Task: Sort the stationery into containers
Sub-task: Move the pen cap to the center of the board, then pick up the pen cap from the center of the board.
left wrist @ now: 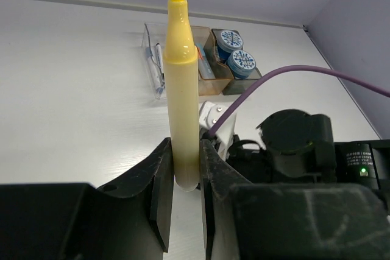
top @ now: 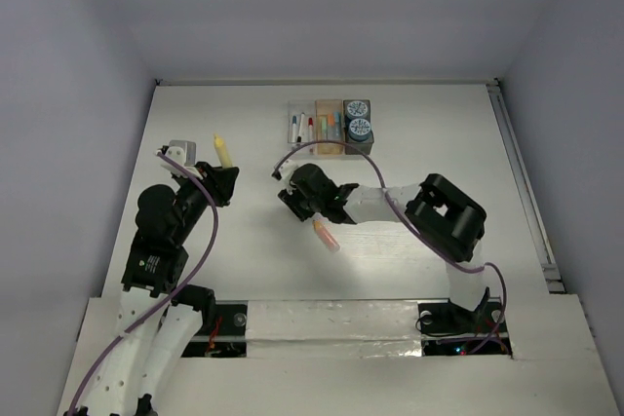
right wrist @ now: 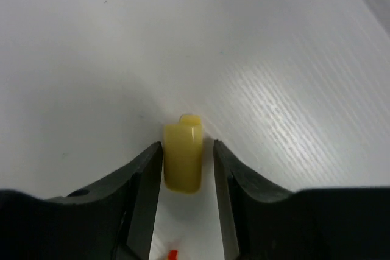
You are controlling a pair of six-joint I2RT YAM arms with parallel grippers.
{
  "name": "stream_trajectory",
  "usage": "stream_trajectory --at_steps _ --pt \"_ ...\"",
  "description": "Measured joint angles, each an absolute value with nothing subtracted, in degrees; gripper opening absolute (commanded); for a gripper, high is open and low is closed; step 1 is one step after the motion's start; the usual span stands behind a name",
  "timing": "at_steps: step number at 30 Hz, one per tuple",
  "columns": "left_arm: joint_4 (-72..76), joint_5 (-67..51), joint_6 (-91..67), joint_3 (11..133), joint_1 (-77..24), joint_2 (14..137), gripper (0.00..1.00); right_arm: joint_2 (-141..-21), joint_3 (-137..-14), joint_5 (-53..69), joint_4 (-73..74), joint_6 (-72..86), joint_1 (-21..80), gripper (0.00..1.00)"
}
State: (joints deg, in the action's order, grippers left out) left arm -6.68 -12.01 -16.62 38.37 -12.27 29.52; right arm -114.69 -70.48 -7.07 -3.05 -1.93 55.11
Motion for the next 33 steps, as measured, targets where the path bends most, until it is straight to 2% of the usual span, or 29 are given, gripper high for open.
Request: stream_trajectory --at_steps 1,4,9,14,20,33 --pt "-6.7 -12.0 -16.6 38.4 -12.3 29.6 0.00 -113.9 -69.1 -6.2 -3.9 -2.8 54.2 0.58" --pt "-6.7 -12.0 -16.6 38.4 -12.3 29.8 0.00 -112.5 -66.8 -4.4 -5.2 -4.3 51.5 0.76" --pt "-6.7 -12.0 -16.6 38.4 -12.3 30.2 0.00 -110.2 -65.0 -4.0 -4.4 -4.9 49.9 0.88" --pt "-6.7 -12.0 -16.6 38.4 -12.3 30.2 0.00 -104.3 -63.4 -2.0 -1.8 -1.4 50.0 0.85" --pt "-6.7 -12.2 -16.6 38.4 -12.3 30.2 0.00 -97.8 -62.3 4.2 -1.7 6.6 50.1 0.70" --pt "-6.7 -12.2 -16.6 38.4 -12.3 30.2 0.00 -104.5 -62.5 14.2 1.3 16.0 50.3 0.73"
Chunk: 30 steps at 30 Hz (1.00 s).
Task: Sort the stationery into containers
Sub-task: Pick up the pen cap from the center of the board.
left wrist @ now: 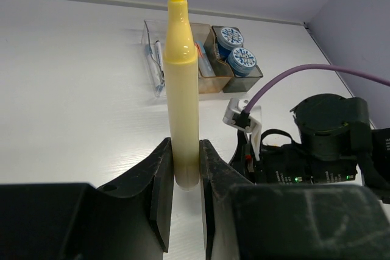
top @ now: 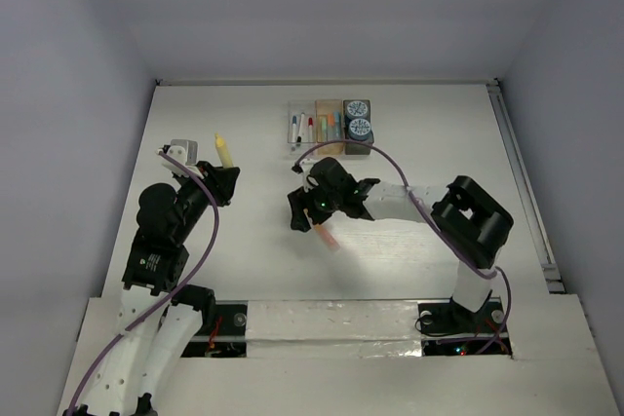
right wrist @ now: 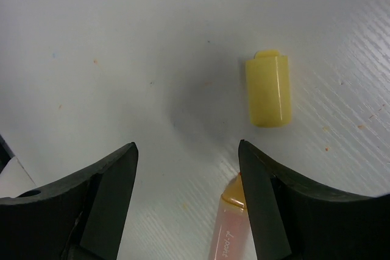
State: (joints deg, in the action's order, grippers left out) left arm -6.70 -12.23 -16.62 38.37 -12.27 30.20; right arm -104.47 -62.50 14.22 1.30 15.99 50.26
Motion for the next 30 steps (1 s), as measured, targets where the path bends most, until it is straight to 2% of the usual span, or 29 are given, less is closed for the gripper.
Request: stream_trajectory --at_steps 7,30 --pt "-6.7 -12.3 -16.6 38.4 -12.3 30.2 0.00 -108.9 -65.9 15.3 2.9 17.2 50.3 0.75" --pt "-6.7 -12.4 -16.6 38.4 -12.3 30.2 0.00 -114.7 -74.2 6.2 3.3 21.0 46.2 0.78"
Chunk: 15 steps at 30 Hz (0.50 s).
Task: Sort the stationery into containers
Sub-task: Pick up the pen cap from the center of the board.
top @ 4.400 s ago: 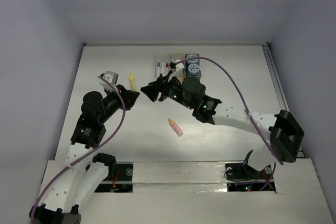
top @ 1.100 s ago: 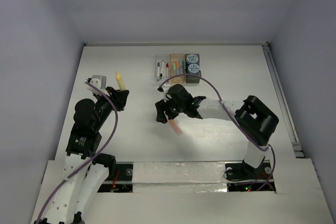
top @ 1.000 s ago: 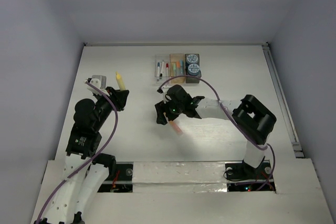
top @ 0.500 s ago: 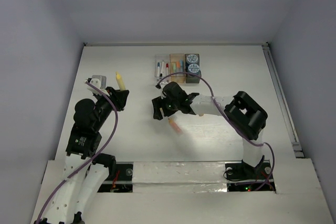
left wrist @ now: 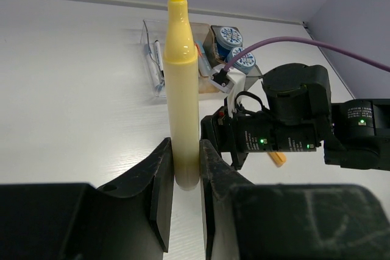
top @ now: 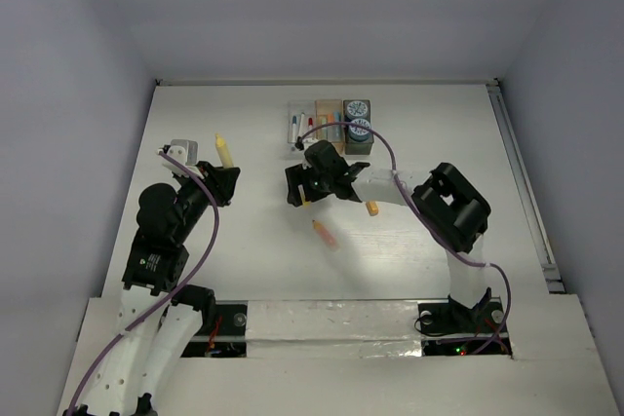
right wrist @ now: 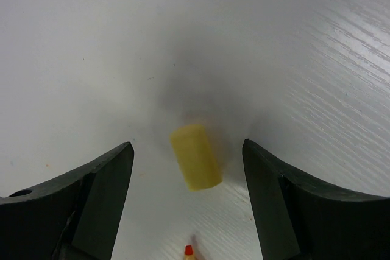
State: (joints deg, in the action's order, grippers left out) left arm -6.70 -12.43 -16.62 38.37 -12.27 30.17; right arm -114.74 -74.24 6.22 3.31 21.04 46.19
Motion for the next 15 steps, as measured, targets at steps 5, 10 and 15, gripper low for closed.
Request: stream_trajectory --at_steps 5,10,15 --pt "-6.7 -12.4 -16.6 38.4 -12.3 30.2 0.00 -114.5 -74.0 6.2 3.5 21.0 46.2 0.78" --pt "-6.7 -12.7 -16.6 38.4 -12.3 30.2 0.00 -114.1 -73.8 6.4 4.6 19.5 46.2 0.74" --pt "-6.7 -12.7 -16.6 38.4 -12.3 30.2 0.00 -115.7 -78.3 5.5 11.6 13.7 46.2 0.75"
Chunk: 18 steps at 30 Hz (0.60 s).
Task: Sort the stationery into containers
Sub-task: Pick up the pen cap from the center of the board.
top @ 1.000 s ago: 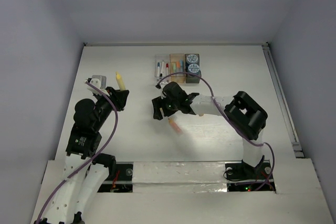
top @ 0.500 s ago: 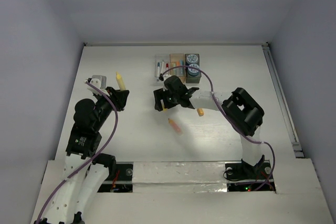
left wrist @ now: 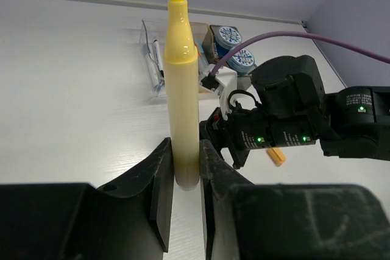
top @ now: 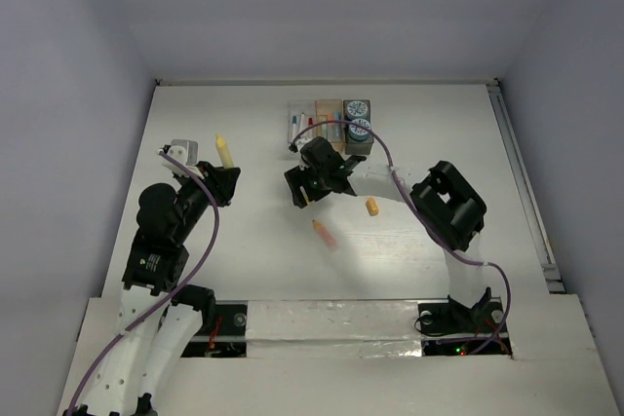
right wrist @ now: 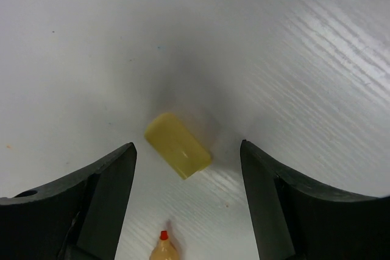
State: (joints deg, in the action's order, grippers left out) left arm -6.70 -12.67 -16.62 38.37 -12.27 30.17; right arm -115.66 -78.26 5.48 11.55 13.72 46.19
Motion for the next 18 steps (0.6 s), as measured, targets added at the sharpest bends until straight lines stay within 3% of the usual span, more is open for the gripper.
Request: stream_trajectory --at_steps 12,18 --pt "-6.7 -12.9 -16.6 38.4 -12.3 30.1 0.00 -121.0 -89.0 5.2 24.5 -2.9 46.5 0.74" --pt "-6.7 -12.9 -16.6 38.4 -12.3 30.1 0.00 -123.7 -93.0 3.3 26.7 -6.2 47.6 0.60"
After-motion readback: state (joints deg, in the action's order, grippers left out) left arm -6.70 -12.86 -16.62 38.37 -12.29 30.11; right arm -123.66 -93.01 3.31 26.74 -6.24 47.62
